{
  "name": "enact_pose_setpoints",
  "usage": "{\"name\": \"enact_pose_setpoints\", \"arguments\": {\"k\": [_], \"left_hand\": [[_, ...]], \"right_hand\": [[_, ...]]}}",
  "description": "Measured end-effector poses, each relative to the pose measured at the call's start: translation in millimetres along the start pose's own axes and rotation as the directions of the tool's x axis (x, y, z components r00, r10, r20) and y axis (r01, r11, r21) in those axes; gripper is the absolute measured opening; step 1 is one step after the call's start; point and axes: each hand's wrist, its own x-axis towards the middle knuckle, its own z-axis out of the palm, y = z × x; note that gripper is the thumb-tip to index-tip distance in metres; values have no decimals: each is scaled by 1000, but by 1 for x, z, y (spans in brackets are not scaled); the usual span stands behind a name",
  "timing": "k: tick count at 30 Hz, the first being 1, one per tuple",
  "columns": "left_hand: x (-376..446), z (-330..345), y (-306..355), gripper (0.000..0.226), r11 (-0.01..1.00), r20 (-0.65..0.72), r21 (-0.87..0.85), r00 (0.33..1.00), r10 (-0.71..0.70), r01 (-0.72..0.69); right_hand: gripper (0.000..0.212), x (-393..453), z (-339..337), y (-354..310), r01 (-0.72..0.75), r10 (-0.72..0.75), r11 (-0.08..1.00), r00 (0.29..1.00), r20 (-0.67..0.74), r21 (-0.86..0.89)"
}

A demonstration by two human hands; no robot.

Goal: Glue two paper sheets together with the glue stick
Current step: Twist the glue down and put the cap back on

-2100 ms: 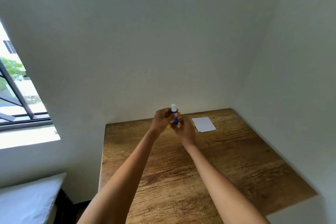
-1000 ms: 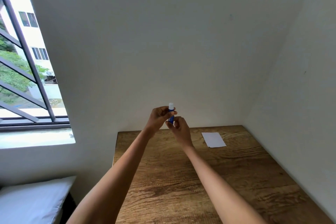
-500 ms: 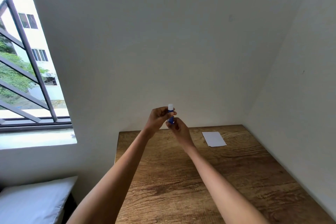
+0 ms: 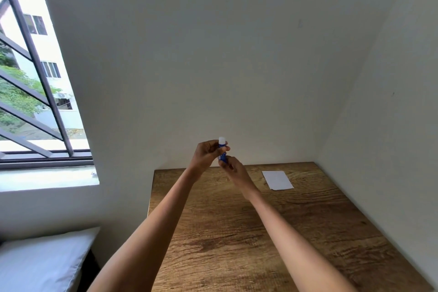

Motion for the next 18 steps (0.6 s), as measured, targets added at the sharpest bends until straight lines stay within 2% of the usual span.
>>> {"name": "enact_pose_setpoints", "arguments": {"k": [2, 4, 6, 7, 8, 10, 12, 14, 16, 18], "left_hand": [[-1, 0, -1, 23, 1000, 3, -6, 1000, 0, 0], [-2, 4, -2, 24, 1000, -12, -11, 1000, 0, 0], [-2, 8, -4, 24, 1000, -12, -14, 1000, -8, 8], [-3, 9, -5, 24, 1000, -8, -9, 1000, -10, 10], [-3, 9, -5, 23, 1000, -3, -2, 1000, -11, 11], [-4, 7, -6, 23, 1000, 1, 1, 1000, -9, 9], [-4, 4, -7, 23, 1000, -2, -4, 1000, 0, 0], [-4, 1, -8, 23, 1000, -3, -4, 1000, 5, -5], [-4, 3, -8, 23, 1000, -11, -3, 1000, 18, -18], [-3, 8, -7, 21, 999, -23, -14, 999, 30, -31]], "right_hand": [[23, 1, 0, 3, 26, -30, 994, 999, -41, -107], [25, 2, 5, 7, -8, -47, 967, 977, -210, -253], [30, 1, 12, 7, -75, -23, 964, 932, -363, -255], [30, 1, 15, 8, -81, -8, 975, 920, -391, -209], [29, 2, 17, 9, -72, 10, 986, 925, -379, -148], [23, 2, 15, 8, -39, 23, 998, 968, -252, -58], [18, 0, 8, 7, -3, 0, 999, 996, -90, -33], [23, 1, 2, 9, 28, -29, 997, 999, -24, -68], [23, 3, 2, 12, 38, -68, 974, 989, -130, -222], [24, 4, 10, 11, -36, -67, 959, 937, -344, -283]]}}
